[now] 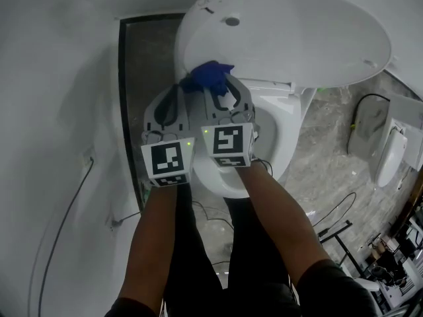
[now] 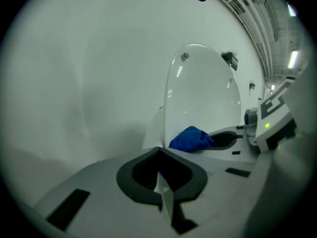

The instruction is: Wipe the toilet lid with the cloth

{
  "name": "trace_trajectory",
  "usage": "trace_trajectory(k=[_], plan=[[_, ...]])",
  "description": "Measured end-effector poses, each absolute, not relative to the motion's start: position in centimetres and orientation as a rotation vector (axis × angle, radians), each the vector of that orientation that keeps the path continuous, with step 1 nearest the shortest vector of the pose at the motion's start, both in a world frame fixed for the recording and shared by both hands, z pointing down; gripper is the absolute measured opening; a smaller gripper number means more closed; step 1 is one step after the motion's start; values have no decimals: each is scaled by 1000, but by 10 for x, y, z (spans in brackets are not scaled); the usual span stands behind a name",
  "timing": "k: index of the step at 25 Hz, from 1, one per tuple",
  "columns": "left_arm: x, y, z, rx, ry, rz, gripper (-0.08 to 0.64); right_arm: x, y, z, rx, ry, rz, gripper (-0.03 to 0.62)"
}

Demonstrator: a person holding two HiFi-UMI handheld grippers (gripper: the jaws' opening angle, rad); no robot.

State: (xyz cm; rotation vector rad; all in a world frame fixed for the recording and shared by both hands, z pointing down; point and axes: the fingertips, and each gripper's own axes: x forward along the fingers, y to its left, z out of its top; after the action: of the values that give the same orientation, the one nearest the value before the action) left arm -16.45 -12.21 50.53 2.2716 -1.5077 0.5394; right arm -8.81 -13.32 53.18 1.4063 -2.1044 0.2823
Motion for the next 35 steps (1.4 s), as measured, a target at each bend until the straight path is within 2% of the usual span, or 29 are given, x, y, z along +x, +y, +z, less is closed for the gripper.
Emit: trace_trajectory(k=[10, 25, 31, 35], plan=[[-112, -120, 519, 2359, -1378, 583, 9, -16, -133, 544, 1535, -1992, 323, 112], [11, -102, 518, 2471, -1177, 623, 9, 162, -98, 547, 1767, -1748, 412, 112], [25, -98, 523, 2485, -1148, 625, 9, 177, -87, 546, 1802, -1758, 428, 112], [9, -98, 523, 2454, -1186, 614, 9, 151, -82, 538, 1770, -1855, 455, 112]])
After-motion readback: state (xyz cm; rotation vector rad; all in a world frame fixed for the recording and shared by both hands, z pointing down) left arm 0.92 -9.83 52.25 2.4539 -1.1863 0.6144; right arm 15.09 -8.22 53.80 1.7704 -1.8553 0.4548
